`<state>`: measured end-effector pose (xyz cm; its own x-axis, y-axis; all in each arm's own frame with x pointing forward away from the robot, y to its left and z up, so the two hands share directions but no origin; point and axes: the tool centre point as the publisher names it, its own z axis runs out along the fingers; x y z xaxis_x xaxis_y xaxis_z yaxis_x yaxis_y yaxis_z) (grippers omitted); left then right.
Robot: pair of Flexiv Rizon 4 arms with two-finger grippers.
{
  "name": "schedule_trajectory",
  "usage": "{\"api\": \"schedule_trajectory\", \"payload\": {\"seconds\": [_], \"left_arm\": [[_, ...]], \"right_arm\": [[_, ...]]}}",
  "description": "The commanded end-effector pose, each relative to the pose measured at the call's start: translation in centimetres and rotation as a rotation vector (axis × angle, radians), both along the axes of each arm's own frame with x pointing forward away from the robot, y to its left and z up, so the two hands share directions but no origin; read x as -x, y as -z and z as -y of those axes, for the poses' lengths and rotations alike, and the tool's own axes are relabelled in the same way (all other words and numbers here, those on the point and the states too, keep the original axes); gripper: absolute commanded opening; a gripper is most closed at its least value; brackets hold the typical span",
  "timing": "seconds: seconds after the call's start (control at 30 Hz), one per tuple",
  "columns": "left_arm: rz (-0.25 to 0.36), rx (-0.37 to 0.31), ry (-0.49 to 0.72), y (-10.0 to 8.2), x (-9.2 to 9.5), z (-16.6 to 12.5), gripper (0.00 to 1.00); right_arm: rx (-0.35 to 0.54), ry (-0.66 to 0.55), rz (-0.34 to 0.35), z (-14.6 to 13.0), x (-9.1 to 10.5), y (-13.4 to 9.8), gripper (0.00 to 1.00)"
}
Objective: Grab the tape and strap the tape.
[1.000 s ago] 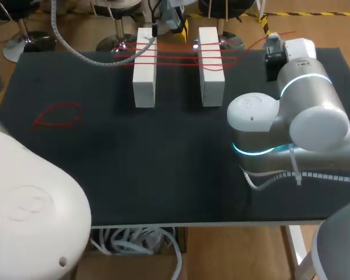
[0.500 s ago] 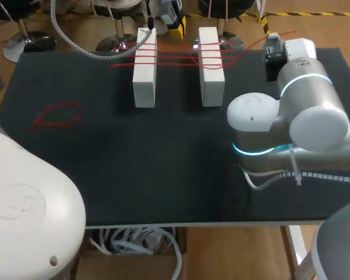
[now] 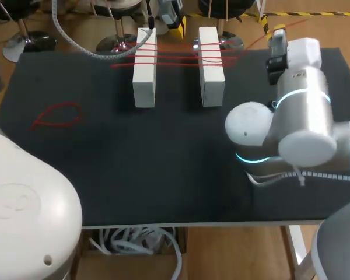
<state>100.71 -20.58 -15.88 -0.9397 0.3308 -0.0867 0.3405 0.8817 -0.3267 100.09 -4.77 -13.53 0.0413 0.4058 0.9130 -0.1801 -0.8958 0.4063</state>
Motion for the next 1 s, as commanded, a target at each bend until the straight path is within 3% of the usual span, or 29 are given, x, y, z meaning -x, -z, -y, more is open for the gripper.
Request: {"api": "schedule_trajectory", "payload": {"seconds": [0.03, 0.1, 0.17, 0.27, 0.37, 0.4, 0.43, 0.5, 0.53, 0.57, 0.63, 0.67, 1.0], "left_arm": [[0.0, -0.004, 0.0, -0.1, 0.0, 0.1, 0.0], [0.0, -0.004, 0.0, -0.1, 0.0, 0.1, 0.0], [0.0, -0.004, 0.0, -0.1, 0.0, 0.1, 0.0], [0.0, -0.004, 0.0, -0.1, 0.0, 0.1, 0.0], [0.0, -0.004, 0.0, -0.1, 0.0, 0.1, 0.0], [0.0, -0.004, 0.0, -0.1, 0.0, 0.1, 0.0], [0.0, -0.004, 0.0, -0.1, 0.0, 0.1, 0.0], [0.0, -0.004, 0.0, -0.1, 0.0, 0.1, 0.0], [0.0, -0.004, 0.0, -0.1, 0.0, 0.1, 0.0], [0.0, -0.004, 0.0, -0.1, 0.0, 0.1, 0.0], [0.0, -0.004, 0.0, -0.1, 0.0, 0.1, 0.0], [0.0, -0.004, 0.0, -0.1, 0.0, 0.1, 0.0], [0.0, -0.004, 0.0, -0.1, 0.0, 0.1, 0.0]], "right_arm": [[0.207, 0.228, -0.035, -1.0, 0.1, 1.6, 0.0], [0.25, 0.247, -0.06, -0.6, 0.3, 1.6, 0.0], [0.302, 0.29, -0.186, 0.0, 0.7, 1.3, 0.0], [0.351, 0.3, -0.266, 0.7, 1.2, 0.2, 0.0], [0.405, 0.281, -0.298, 1.1, 1.9, -0.1, 0.0], [0.414, 0.272, -0.276, 1.1, 2.0, -0.1, 0.0], [0.434, 0.259, -0.322, 1.2, 2.1, 0.1, 0.0], [0.45, 0.224, -0.327, 1.3, 2.2, 0.2, 0.0], [0.468, 0.198, -0.365, 1.3, 2.4, 0.3, 0.0], [0.47, 0.177, -0.329, 1.3, 2.4, 0.3, 0.0], [0.466, 0.109, -0.371, 1.3, 2.7, 0.2, 0.0], [0.449, 0.086, -0.342, 1.3, 2.7, 0.0, 0.0], [0.449, 0.086, -0.342, 1.3, 2.7, 0.0, 0.0]]}}
